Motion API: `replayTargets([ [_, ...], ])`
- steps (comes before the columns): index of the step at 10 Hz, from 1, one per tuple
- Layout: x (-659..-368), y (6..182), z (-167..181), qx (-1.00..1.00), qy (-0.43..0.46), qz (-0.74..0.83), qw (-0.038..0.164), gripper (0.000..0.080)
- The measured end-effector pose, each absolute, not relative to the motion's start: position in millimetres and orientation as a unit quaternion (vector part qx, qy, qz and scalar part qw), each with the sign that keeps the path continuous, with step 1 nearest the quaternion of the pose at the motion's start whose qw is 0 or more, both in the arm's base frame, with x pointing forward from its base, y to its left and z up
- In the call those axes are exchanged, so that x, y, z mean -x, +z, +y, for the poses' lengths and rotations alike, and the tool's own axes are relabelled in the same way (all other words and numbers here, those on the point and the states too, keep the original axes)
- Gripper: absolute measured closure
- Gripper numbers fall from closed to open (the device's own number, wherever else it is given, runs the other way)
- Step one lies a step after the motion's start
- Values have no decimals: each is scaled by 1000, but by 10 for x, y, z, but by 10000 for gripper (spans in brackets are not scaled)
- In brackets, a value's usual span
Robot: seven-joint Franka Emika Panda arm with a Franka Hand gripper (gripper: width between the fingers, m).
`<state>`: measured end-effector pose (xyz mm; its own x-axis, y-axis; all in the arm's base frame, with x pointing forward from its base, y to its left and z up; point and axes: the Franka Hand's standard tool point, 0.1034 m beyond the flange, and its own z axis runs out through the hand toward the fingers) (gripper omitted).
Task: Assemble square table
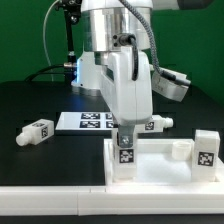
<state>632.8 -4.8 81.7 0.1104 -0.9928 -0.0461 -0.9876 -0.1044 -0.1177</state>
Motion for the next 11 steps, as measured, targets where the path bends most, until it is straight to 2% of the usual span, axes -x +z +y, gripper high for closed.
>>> replayTargets([
  [1, -6334, 827, -17, 782, -28, 620, 50, 301],
  [2, -6337, 828, 46, 828, -36, 559, 39, 178],
  [3, -6348, 823, 112, 894, -45, 444, 29, 158],
  [5, -6345, 810, 132, 931, -47, 360, 24, 151],
  [6, -6347, 810, 120, 943, -48, 327, 22, 151],
  [9, -6419, 815, 19, 994, -68, 90, -2, 151],
  [10, -6414, 789, 44, 995, -70, 69, -2, 151],
  [11, -6414, 792, 43, 992, -69, 107, 1, 282],
])
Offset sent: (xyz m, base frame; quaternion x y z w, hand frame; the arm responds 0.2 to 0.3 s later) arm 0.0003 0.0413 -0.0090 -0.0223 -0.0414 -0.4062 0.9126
